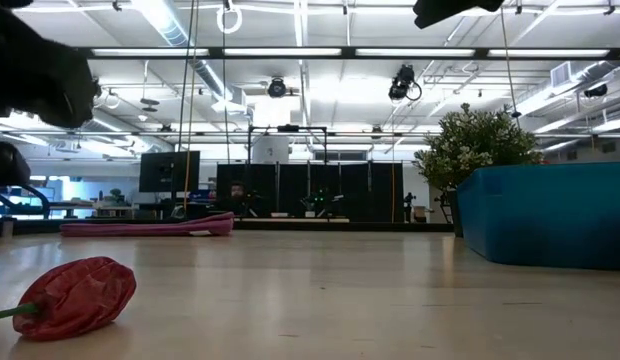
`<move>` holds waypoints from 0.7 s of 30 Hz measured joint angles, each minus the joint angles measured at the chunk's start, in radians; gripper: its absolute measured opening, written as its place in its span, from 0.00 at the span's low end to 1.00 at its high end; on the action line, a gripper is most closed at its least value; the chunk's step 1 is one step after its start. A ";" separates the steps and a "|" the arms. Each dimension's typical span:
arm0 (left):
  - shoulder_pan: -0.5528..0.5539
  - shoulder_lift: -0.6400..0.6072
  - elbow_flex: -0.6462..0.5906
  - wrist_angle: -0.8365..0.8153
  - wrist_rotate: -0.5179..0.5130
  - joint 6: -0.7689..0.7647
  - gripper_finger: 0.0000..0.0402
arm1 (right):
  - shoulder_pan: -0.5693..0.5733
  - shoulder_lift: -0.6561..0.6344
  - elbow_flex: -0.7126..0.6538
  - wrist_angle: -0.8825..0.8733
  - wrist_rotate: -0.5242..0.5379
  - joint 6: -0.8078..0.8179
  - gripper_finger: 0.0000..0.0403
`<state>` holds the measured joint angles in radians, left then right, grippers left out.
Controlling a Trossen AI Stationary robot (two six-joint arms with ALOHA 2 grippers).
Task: Pick and placing Produce into tupperware
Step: Put the pink peach into the blue bin
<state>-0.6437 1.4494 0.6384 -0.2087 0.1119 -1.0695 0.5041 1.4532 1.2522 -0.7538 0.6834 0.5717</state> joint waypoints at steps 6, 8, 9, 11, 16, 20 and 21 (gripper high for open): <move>0.001 0.000 0.000 -0.117 -0.028 -0.019 0.35 | 0.000 0.000 0.000 0.000 0.000 -0.002 0.35; 0.001 0.000 0.000 -0.111 -0.063 0.007 0.34 | 0.000 0.000 0.000 0.000 0.000 -0.005 0.35; 0.001 0.000 0.000 -0.100 -0.079 0.031 0.33 | 0.000 0.000 0.000 0.000 0.000 -0.006 0.35; 0.003 0.002 0.000 -0.069 -0.102 0.069 0.33 | 0.000 0.000 0.000 0.000 0.000 -0.006 0.35; 0.010 0.027 0.000 -0.025 -0.119 0.112 0.37 | 0.000 0.000 0.000 0.000 0.000 -0.007 0.35; 0.014 0.057 0.003 -0.023 -0.120 0.113 0.39 | 0.000 0.000 0.000 0.001 0.001 -0.007 0.35; 0.013 0.064 0.004 -0.022 -0.121 0.113 0.39 | 0.000 0.000 0.000 0.001 0.000 -0.007 0.35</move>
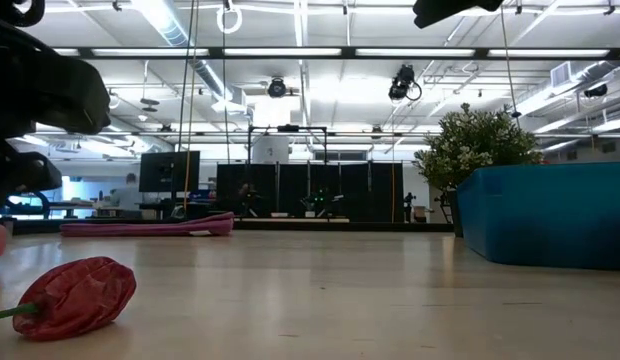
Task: Pick and placing Produce into tupperware
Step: Put the pink peach into the blue bin
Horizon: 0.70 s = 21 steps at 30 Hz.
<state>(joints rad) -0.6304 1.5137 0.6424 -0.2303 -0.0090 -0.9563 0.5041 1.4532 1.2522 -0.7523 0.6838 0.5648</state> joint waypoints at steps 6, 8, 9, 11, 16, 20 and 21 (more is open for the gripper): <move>0.001 0.014 0.000 0.002 -0.004 0.000 0.38 | 0.000 0.000 0.000 0.002 0.000 0.000 0.35; 0.000 0.015 -0.001 0.002 -0.012 0.001 0.37 | 0.000 0.000 0.000 0.002 0.000 0.000 0.35; 0.000 0.015 -0.001 0.002 -0.014 0.001 0.36 | 0.000 0.000 0.000 0.002 0.000 0.000 0.35; 0.000 0.015 -0.001 0.001 -0.020 0.001 0.34 | 0.000 0.000 0.000 0.002 0.000 0.000 0.35; 0.000 0.018 -0.002 0.006 -0.055 0.001 0.31 | 0.000 0.000 0.000 0.002 0.000 0.000 0.35; -0.001 0.019 -0.002 0.010 -0.086 0.001 0.27 | 0.000 0.000 0.000 0.002 0.000 0.000 0.35; -0.001 0.019 -0.002 0.010 -0.093 0.001 0.24 | 0.000 0.000 0.000 0.002 0.002 0.000 0.35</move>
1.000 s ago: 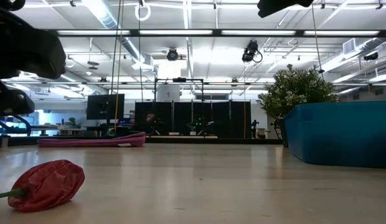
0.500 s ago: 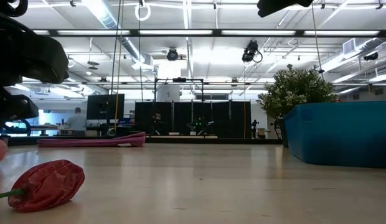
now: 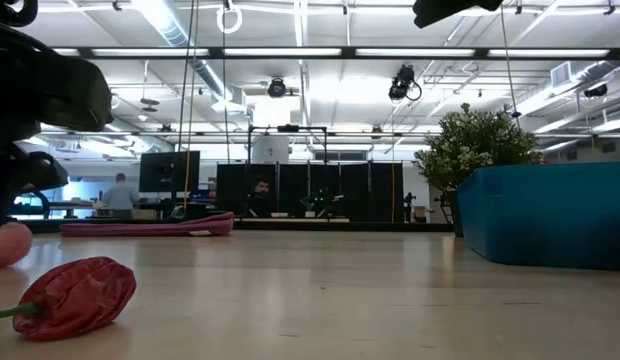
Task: Pick and placing Produce into tupperware
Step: Put the pink peach into the blue bin
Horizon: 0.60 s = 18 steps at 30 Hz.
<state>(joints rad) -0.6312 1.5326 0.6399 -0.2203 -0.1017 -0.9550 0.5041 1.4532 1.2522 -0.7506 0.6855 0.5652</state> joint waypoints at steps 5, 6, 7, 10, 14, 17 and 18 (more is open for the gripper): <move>0.001 0.002 -0.003 0.037 -0.044 0.022 0.07 | 0.000 -0.003 0.000 0.000 0.076 -0.001 0.35; 0.001 0.006 0.004 0.047 -0.074 0.037 0.04 | 0.000 -0.005 0.000 0.002 0.104 -0.001 0.35; 0.002 0.008 0.015 0.047 -0.119 0.052 0.03 | 0.000 -0.007 0.000 0.004 0.140 -0.001 0.35; 0.016 0.007 0.077 0.054 -0.271 0.109 0.04 | 0.000 -0.019 0.000 0.008 0.236 -0.017 0.35; 0.082 0.006 0.180 0.087 -0.415 0.257 0.02 | 0.000 -0.032 0.000 0.007 0.324 -0.019 0.35; 0.161 0.021 0.272 0.187 -0.439 0.448 0.02 | 0.000 -0.041 0.000 0.007 0.333 -0.019 0.35; 0.188 0.036 0.307 0.222 -0.439 0.506 0.02 | 0.000 -0.042 0.000 0.007 0.334 -0.019 0.35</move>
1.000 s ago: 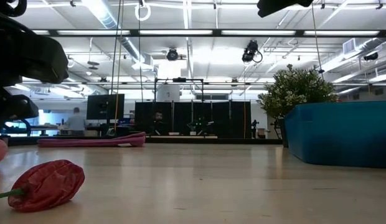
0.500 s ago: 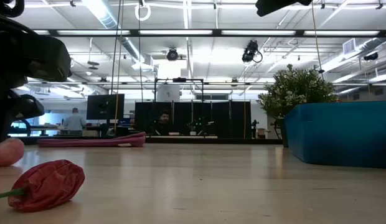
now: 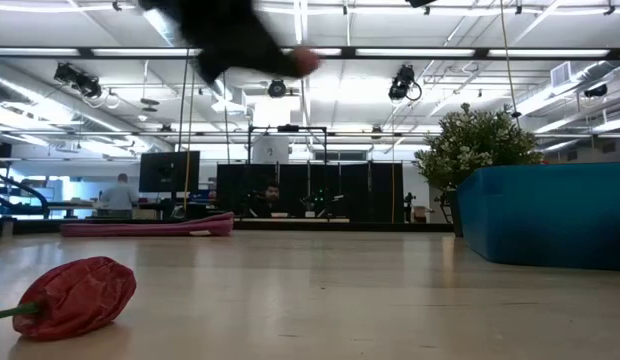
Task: Pick and placing Produce into tupperware
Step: Put the pink peach into the blue bin
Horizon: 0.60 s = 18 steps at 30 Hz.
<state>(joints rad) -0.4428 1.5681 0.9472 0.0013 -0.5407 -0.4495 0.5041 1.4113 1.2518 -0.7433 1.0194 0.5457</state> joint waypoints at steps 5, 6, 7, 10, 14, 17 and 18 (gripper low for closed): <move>0.107 0.131 0.215 0.061 0.033 0.234 0.01 | 0.000 -0.010 0.000 -0.012 0.004 -0.008 0.35; 0.123 0.168 0.260 0.061 0.054 0.261 0.01 | 0.000 -0.012 0.000 -0.022 0.007 -0.013 0.35; 0.134 0.211 0.307 0.055 0.084 0.285 0.02 | 0.000 -0.013 0.000 -0.027 0.016 -0.024 0.35; 0.160 0.358 0.447 0.053 0.191 0.338 0.02 | 0.000 -0.021 0.000 -0.065 0.059 -0.042 0.35; 0.172 0.534 0.609 0.000 0.224 0.364 0.01 | 0.000 -0.028 0.000 -0.130 0.128 -0.014 0.33; 0.180 0.632 0.696 -0.042 0.225 0.356 0.02 | 0.000 -0.040 0.000 -0.210 0.159 0.025 0.31; 0.183 0.656 0.719 -0.054 0.225 0.353 0.02 | 0.000 -0.045 0.000 -0.232 0.161 0.045 0.30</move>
<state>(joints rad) -0.2594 2.2237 1.6657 -0.0529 -0.3158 -0.0961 0.5041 1.3662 1.2520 -0.9755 1.1805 0.5908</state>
